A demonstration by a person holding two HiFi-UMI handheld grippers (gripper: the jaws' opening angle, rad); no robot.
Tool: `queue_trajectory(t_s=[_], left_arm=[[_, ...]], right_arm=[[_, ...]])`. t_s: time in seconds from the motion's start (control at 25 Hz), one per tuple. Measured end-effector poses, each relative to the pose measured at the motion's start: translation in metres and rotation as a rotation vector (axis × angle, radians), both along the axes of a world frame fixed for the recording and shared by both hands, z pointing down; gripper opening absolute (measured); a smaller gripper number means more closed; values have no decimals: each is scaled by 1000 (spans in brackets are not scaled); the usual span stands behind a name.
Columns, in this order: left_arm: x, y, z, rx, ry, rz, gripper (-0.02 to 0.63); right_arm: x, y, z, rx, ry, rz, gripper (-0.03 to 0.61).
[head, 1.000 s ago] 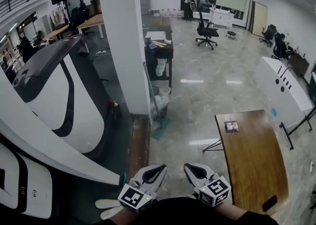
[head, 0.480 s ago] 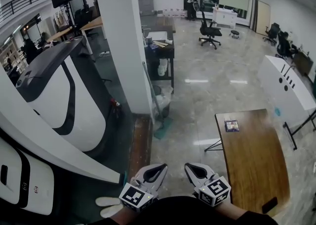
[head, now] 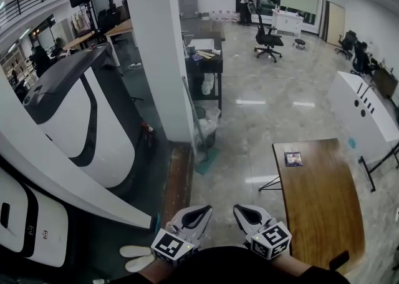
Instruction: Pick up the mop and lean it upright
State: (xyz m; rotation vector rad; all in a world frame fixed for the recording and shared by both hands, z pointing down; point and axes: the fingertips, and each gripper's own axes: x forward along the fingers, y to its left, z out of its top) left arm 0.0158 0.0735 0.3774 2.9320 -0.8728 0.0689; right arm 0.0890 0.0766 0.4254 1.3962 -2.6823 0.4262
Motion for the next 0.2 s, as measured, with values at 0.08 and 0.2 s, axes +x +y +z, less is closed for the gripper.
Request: queue_trajectory(t_s=[0.08,0.2], left_arm=[[-1,0,0,2,1,0,20],[-2,1,0,4,3,1,20]], right_arm=[[-3,1,0,4,0,-7,2],[-6,1,0,4,-1,-8,2]])
